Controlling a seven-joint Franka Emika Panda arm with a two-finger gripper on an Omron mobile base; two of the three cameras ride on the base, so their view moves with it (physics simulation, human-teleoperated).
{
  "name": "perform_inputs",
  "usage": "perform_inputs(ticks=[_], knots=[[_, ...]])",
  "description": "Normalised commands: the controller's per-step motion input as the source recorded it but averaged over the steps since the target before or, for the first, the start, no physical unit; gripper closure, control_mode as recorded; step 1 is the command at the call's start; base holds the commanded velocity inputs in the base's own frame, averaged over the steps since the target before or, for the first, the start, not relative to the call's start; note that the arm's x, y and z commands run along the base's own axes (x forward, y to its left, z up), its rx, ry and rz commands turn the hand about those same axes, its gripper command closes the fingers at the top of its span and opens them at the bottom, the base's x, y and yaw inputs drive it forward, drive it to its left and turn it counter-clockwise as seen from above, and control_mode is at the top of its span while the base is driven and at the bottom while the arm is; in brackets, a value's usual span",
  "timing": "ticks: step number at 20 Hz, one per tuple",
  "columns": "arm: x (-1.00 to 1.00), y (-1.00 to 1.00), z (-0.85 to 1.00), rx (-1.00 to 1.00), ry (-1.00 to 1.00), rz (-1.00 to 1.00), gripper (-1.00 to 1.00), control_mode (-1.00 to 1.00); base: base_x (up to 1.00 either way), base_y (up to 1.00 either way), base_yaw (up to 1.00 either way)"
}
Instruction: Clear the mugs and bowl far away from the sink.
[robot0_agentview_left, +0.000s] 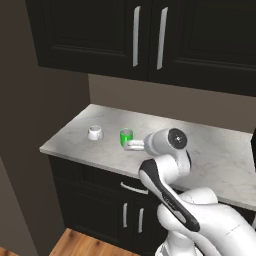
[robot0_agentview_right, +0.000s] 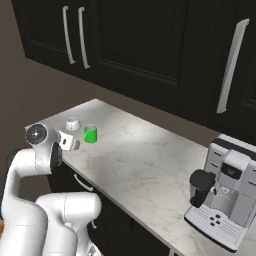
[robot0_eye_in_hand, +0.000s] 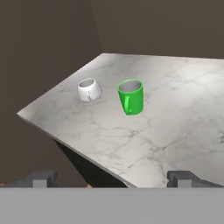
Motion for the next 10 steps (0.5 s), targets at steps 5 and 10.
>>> perform_inputs(ticks=[5, 10], knots=[[-0.52, 0.00, 0.33, 0.00, 0.00, 0.00, -1.00, -1.00, 0.00, 0.00, 0.00], [-0.46, -0.01, 0.40, 0.00, 0.00, 0.00, -1.00, -1.00, 0.00, 0.00, 0.00]])
